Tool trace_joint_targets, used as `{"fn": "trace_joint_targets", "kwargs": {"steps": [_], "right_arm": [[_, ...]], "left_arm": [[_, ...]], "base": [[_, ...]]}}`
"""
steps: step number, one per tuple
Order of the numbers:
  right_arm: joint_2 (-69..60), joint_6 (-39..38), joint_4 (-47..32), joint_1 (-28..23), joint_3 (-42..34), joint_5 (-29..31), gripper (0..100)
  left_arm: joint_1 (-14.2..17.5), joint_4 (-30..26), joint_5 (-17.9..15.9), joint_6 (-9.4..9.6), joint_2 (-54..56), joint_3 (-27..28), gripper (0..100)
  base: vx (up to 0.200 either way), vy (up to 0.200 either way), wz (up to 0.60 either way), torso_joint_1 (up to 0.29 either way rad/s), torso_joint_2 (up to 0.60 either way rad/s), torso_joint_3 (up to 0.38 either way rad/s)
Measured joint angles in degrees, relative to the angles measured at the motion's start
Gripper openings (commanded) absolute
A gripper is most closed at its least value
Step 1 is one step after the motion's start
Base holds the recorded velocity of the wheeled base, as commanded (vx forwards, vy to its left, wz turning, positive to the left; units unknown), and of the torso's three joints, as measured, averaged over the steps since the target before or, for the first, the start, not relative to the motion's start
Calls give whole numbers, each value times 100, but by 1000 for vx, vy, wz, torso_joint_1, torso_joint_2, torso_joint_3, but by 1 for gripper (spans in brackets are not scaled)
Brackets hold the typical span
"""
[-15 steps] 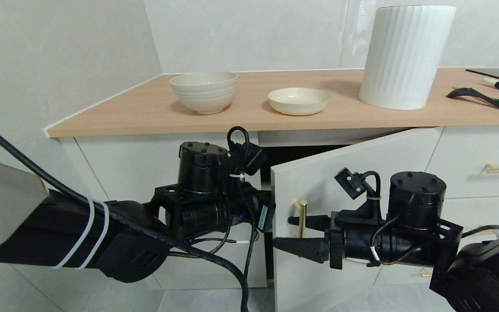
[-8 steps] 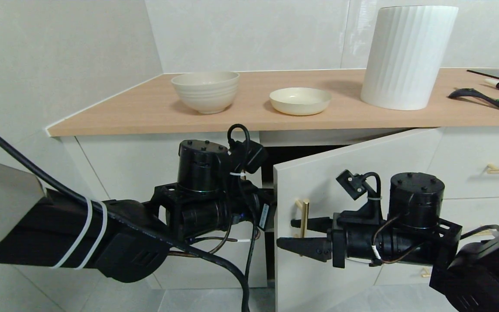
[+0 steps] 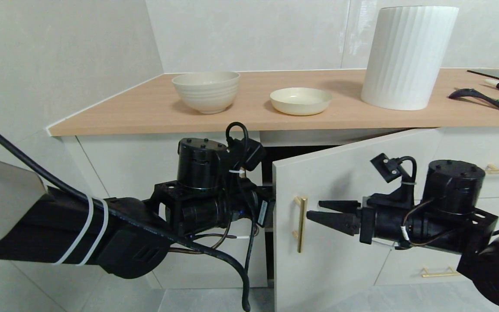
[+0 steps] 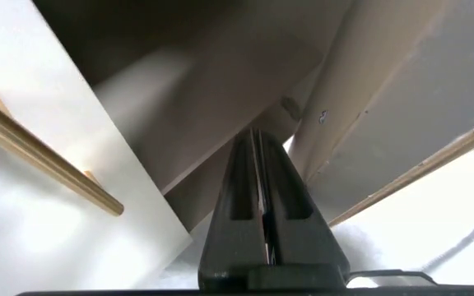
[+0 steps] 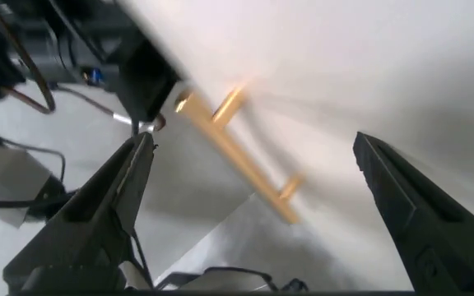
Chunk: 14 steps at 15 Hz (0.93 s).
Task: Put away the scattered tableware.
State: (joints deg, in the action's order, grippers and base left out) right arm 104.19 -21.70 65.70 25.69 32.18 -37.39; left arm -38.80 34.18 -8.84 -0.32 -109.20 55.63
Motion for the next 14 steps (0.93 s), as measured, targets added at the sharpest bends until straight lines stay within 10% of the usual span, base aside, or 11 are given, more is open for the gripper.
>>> {"fn": "trace_joint_targets", "kwargs": {"steps": [7,14], "right_arm": [[-1796,-241,-918,-363,-1301,154,100],[-2809,1024,-2314,-406,-1788,2389,100]], "left_arm": [[-6,20,-35,-20,-88,84,0],[-155,143,6,-206,-59,44,0]], "base": [[0,0,0,0,0,0],[0,0,0,0,0,0]]}}
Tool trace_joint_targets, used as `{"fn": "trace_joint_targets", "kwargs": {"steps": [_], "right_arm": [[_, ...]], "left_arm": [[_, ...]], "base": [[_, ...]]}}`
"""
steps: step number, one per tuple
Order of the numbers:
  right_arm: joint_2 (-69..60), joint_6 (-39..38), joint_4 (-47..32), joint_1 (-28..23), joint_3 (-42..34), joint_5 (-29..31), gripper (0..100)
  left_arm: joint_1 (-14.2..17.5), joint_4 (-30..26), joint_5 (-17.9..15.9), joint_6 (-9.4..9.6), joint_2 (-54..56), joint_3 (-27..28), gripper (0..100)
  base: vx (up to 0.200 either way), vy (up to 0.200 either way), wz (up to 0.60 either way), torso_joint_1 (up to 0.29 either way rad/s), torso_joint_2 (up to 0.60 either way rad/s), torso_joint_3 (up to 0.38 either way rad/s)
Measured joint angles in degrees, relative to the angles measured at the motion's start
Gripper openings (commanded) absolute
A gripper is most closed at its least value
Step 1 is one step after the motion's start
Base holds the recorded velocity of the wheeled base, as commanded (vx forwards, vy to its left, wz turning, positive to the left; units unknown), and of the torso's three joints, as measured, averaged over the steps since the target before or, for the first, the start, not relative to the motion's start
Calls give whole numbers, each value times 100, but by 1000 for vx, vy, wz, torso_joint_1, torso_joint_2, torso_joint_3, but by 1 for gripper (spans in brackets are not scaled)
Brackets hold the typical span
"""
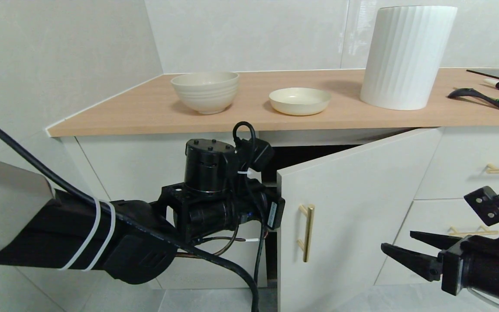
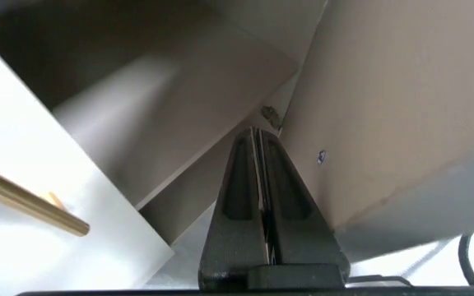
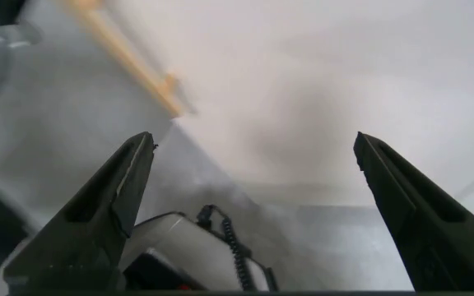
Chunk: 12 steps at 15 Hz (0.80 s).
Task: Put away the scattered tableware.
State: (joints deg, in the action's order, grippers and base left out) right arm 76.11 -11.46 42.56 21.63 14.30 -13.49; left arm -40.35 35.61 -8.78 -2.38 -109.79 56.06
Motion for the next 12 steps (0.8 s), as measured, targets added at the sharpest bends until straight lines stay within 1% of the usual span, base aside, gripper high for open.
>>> {"fn": "trace_joint_targets", "kwargs": {"steps": [2,11,12], "right_arm": [[-277,35,-41,33,-132,-234,100],[-489,38,-51,50,-223,-267,100],[-491,38,-49,50,-226,-267,100]], "left_arm": [[-28,0,0,0,1,-26,0],[-52,9,27,4,4,-160,0],[-60,7,27,4,4,-160,0]], "base": [[0,0,0,0,0,0],[0,0,0,0,0,0],[-200,0,0,2,-2,2]]}}
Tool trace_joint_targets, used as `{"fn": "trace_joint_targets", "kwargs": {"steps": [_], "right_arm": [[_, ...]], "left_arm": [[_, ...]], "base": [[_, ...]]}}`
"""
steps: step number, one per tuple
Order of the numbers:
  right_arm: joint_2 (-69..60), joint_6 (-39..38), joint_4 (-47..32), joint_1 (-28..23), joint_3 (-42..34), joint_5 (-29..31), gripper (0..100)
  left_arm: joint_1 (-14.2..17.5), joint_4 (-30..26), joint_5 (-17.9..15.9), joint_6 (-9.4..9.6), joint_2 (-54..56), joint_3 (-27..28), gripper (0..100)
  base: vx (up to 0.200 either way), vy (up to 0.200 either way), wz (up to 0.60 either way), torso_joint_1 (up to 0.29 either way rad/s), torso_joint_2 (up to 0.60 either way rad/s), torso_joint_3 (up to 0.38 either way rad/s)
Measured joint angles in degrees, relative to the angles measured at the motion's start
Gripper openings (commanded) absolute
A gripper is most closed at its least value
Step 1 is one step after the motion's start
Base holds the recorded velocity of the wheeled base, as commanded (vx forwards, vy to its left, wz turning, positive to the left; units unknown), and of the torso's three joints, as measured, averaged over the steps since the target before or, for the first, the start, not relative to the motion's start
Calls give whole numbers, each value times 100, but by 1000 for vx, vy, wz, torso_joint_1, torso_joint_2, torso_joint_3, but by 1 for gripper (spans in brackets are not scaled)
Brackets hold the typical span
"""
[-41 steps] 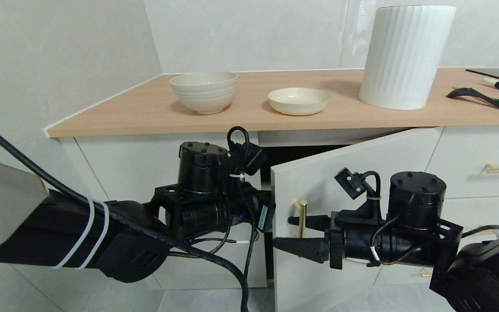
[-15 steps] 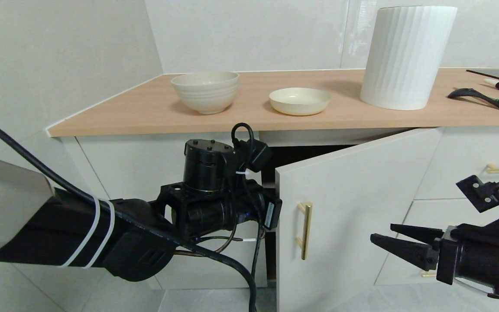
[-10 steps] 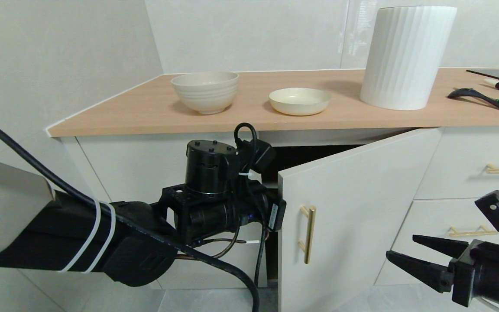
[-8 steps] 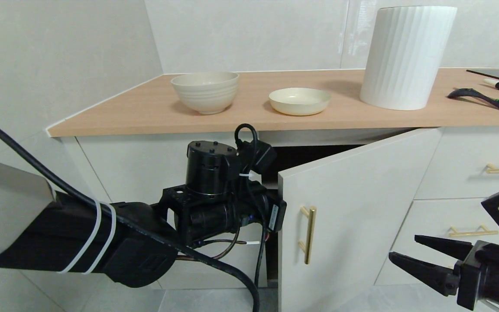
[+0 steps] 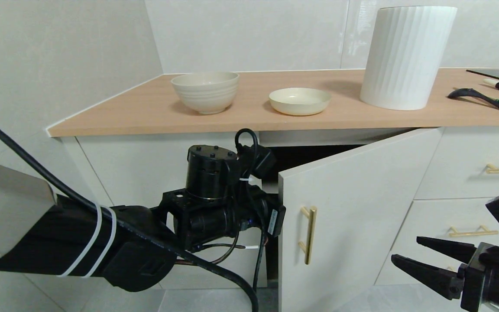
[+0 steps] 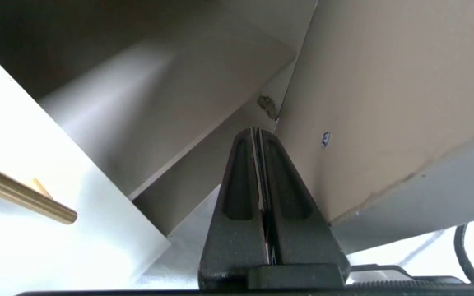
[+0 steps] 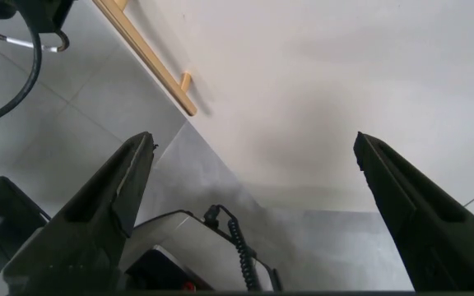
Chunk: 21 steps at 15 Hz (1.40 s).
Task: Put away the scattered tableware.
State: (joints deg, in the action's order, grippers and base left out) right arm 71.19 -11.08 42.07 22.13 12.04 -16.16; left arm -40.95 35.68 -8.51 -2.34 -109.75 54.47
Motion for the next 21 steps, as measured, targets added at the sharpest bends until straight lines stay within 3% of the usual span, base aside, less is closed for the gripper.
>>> {"fn": "trace_joint_targets", "kwargs": {"steps": [4,8,12,17,21], "right_arm": [[-5,2,0,-2,-34,0,100],[-11,2,0,0,-72,-9,100],[-66,2,0,0,-78,0,100],[-182,5,5,0,-72,2,100],[-236,5,0,2,-72,-4,100]], "left_arm": [[-30,1,9,-1,-11,49,0],[-119,4,-22,-6,-122,254,0],[-453,1,66,-241,-436,697,0],[-546,4,165,-255,-518,744,0],[-612,1,148,-256,-581,757,0]], "base": [[-200,0,0,2,0,2],[0,0,0,0,0,0],[0,0,0,0,0,0],[-120,0,0,3,2,1],[0,0,0,0,0,0]]}}
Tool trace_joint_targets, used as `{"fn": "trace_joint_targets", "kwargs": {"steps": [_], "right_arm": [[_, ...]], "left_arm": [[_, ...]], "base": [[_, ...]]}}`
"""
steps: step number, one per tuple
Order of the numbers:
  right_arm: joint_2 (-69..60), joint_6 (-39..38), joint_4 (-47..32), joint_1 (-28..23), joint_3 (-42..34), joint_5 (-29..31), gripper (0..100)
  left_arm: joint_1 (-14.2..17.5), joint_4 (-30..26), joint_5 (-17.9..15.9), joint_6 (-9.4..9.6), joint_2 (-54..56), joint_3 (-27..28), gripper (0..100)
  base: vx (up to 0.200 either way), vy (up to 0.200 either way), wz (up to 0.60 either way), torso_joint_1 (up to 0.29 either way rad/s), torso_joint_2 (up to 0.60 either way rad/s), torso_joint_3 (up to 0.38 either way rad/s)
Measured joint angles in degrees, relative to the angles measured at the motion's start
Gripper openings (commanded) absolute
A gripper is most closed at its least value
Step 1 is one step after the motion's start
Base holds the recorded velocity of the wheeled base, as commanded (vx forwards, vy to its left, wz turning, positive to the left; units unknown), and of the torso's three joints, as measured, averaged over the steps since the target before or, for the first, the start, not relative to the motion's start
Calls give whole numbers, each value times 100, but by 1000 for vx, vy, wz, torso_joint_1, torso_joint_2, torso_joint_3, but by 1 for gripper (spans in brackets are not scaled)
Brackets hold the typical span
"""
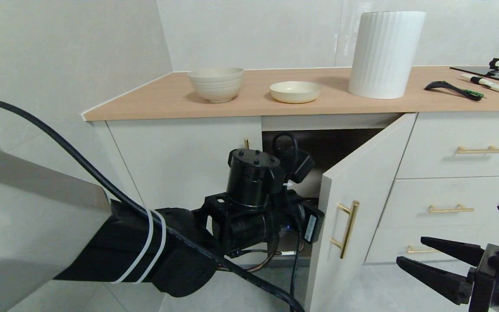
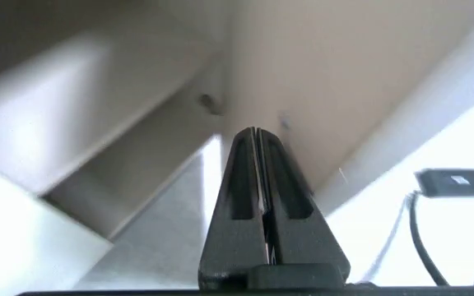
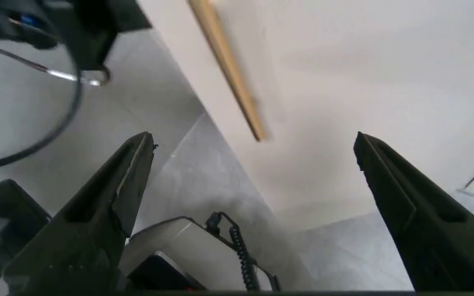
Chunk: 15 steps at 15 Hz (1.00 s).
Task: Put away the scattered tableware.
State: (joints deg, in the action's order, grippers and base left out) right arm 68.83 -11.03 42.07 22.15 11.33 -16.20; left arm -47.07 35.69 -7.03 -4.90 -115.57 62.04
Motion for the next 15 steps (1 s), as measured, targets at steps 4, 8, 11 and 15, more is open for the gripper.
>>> {"fn": "trace_joint_targets", "kwargs": {"steps": [4,8,11,15], "right_arm": [[-422,-2,-13,-2,72,-108,100],[-935,-13,-293,-2,258,-268,100],[-1563,-76,-1128,-2,601,-545,100],[-2443,-306,-2077,-2,1213,-1229,100]], "left_arm": [[-43,2,-7,-7,-174,119,0],[-213,0,6,-95,-354,246,0],[-463,76,-7,-379,-382,256,0],[-894,427,6,-711,-485,336,0]], "base": [[0,0,0,0,0,0],[0,0,0,0,0,0],[0,0,0,0,0,0],[0,0,0,0,0,0]]}}
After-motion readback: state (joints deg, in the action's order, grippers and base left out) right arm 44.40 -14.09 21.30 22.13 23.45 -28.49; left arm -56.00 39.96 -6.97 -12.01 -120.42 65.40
